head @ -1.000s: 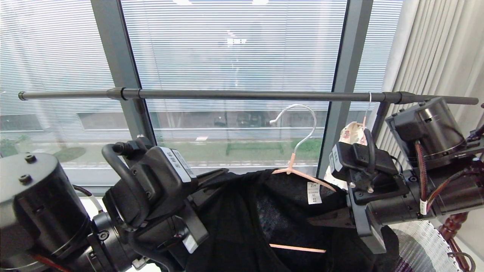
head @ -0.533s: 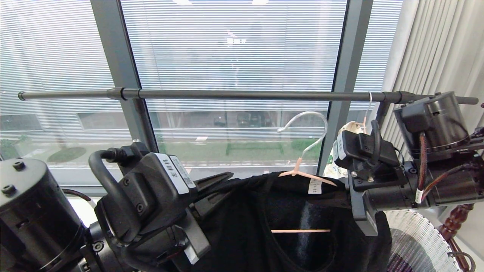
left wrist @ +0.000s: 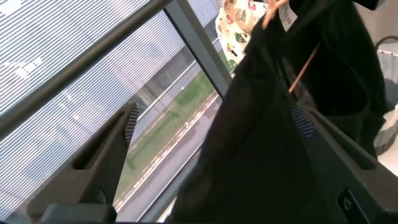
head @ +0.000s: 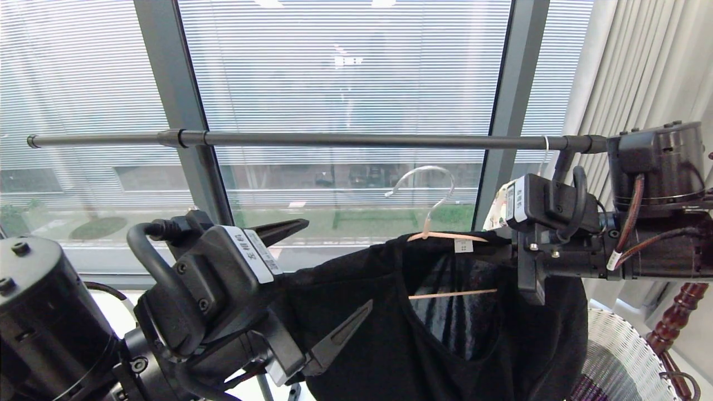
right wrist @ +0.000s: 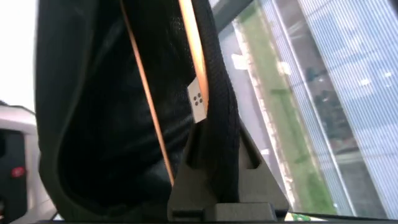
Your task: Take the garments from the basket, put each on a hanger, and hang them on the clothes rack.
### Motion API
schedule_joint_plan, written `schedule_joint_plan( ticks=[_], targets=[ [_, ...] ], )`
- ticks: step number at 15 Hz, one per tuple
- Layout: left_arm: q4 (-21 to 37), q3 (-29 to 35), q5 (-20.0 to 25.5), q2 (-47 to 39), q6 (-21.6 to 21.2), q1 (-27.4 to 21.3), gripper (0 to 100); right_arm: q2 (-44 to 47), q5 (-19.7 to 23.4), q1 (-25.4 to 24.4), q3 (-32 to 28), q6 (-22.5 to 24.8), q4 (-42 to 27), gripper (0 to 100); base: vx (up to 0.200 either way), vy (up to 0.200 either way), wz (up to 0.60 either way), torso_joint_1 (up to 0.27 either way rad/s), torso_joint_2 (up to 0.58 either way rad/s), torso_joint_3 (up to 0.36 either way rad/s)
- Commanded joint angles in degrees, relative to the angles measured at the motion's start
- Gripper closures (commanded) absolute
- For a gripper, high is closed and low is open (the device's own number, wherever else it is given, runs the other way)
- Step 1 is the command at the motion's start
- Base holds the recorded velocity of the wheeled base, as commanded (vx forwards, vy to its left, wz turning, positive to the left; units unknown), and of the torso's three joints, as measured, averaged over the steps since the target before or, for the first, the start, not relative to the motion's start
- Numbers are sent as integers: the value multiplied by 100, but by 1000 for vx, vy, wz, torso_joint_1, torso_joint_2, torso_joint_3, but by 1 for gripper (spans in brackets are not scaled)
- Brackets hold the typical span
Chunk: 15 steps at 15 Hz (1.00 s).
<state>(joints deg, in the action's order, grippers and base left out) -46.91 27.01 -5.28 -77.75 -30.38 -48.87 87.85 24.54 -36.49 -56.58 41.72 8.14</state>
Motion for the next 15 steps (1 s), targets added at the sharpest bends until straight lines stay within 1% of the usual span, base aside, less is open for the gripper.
schedule_joint_plan(
  ticks=[1, 3, 4, 6, 7, 8, 10, 13, 15],
  targets=[
    [-2, -249, 1, 76, -12, 334, 0, -4, -2, 133, 15, 30, 170, 100, 0, 0, 0, 0, 0, 0],
    [-2, -522, 71, 111, 6, 1266, 0, -39, 7, 230, 6, 73, 267, 100, 0, 0, 0, 0, 0, 0],
    [-2, -583, 203, 120, 23, 1618, 0, -66, 7, 256, 6, 82, 293, 100, 0, 0, 0, 0, 0, 0],
    [-2, -601, 642, 6, 32, 2391, 0, -75, 25, 256, 6, 109, 407, 100, 0, 0, 0, 0, 0, 0],
    [-2, -601, 792, -73, 41, 2620, 0, -75, 25, 256, 6, 126, 478, 100, 0, 0, 0, 0, 0, 0],
    [-2, -610, 1038, -153, 32, 2875, 0, -75, 25, 256, 6, 135, 557, 100, 0, 0, 0, 0, 0, 0],
    [-2, -680, 1451, -258, -29, 3068, 0, -92, 33, 256, 6, 144, 662, 100, 0, 0, 0, 0, 0, 0],
    [-11, -636, 1521, -583, -38, 3068, 0, -180, 51, 238, 15, 197, 689, 100, 0, 0, 0, 0, 0, 0],
    [-213, -627, 1539, -724, -21, 3068, 0, -215, 60, 238, 68, 276, 689, 100, 0, 0, 0, 0, 0, 0]
  ],
)
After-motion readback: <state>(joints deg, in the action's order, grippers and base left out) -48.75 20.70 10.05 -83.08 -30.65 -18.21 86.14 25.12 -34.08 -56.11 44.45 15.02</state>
